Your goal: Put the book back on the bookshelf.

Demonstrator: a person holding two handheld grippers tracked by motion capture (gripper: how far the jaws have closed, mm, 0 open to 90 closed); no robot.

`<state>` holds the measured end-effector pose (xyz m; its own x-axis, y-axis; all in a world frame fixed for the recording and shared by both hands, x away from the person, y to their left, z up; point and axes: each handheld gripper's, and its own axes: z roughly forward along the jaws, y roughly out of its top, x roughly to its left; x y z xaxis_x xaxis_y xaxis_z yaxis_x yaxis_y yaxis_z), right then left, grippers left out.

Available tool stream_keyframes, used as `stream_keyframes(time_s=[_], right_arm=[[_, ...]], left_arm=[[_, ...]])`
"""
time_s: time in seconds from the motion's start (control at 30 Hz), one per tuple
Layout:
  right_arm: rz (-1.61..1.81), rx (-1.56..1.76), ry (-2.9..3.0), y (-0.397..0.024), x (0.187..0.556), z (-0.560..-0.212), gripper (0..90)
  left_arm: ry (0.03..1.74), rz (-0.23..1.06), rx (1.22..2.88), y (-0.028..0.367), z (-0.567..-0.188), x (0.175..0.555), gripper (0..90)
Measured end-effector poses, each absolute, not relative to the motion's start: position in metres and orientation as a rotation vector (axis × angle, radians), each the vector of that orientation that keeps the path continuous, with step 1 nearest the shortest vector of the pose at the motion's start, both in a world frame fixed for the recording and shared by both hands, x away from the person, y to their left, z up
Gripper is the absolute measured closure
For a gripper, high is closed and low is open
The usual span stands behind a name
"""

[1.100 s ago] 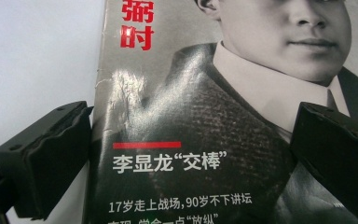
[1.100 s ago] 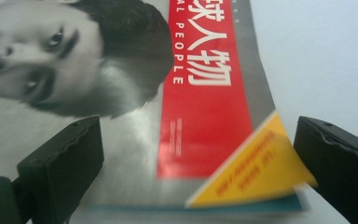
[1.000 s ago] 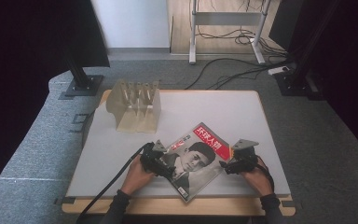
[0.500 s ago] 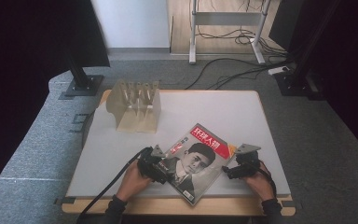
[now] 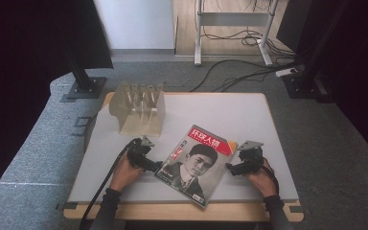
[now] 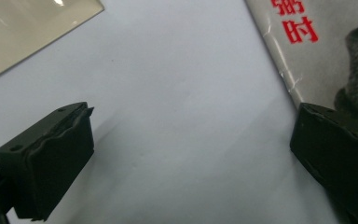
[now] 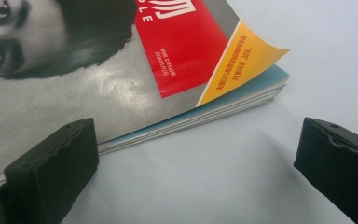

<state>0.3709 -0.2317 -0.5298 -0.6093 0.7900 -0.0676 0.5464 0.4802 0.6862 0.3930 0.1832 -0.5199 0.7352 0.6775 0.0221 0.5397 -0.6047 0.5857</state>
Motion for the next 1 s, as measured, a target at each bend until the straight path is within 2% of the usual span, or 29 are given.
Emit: stream_keyframes(time_s=[0.23,1.0], right_arm=[[0.886,1.128,2.346,-0.23,0.387,-0.53,0.0],[0.845,1.215,2.313,-0.224,0.449,-0.528,0.0]], left_arm=[[0.895,0.341,2.36,0.178,-0.521,0.379,0.0],[0.736,0.276,2.334,0.142,-0.528,0.335,0.0]])
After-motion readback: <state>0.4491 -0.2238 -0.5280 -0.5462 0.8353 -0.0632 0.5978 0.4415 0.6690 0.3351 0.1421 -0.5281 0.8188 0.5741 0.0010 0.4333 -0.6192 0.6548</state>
